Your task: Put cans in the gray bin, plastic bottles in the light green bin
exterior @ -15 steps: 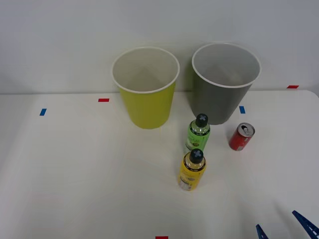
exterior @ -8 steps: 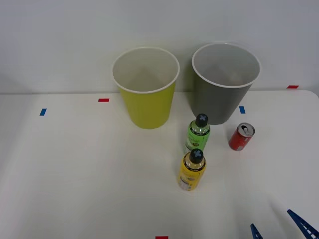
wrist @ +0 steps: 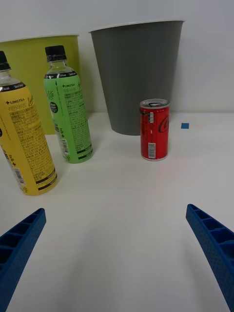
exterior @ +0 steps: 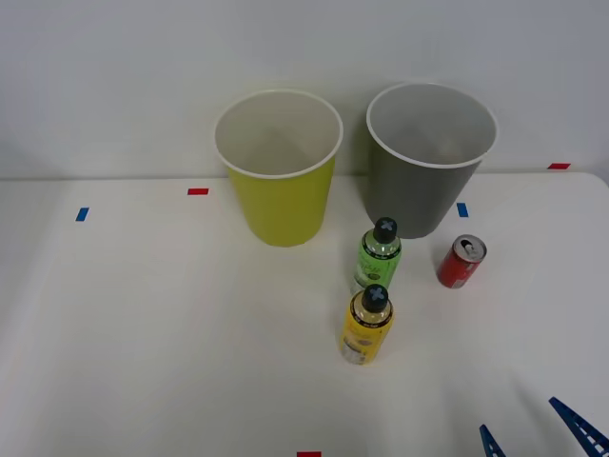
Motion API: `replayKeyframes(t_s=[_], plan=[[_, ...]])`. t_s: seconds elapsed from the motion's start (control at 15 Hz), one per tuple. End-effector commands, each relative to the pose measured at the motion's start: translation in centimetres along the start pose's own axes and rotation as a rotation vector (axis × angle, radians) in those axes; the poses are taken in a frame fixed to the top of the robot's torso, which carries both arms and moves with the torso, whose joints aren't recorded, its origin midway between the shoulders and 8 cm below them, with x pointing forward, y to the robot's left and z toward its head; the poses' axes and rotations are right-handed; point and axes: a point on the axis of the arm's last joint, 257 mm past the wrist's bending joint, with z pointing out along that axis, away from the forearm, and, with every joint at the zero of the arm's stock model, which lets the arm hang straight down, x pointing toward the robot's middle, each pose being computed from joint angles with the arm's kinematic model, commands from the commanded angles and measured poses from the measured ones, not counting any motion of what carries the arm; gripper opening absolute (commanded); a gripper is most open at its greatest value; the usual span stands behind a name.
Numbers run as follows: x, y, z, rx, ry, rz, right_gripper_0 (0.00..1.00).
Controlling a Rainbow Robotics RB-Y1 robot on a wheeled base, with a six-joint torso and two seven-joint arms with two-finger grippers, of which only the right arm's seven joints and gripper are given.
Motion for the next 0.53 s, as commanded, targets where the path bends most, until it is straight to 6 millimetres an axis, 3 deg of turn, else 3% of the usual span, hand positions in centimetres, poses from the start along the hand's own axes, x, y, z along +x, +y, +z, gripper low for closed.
replayKeyframes(t_s=[0.07,0.53], plan=[[0.00,-0.02,-0.01,0.001,0.000,0.000,1.00],[0.00,-0.02,-0.01,0.001,0.000,0.000,1.00]])
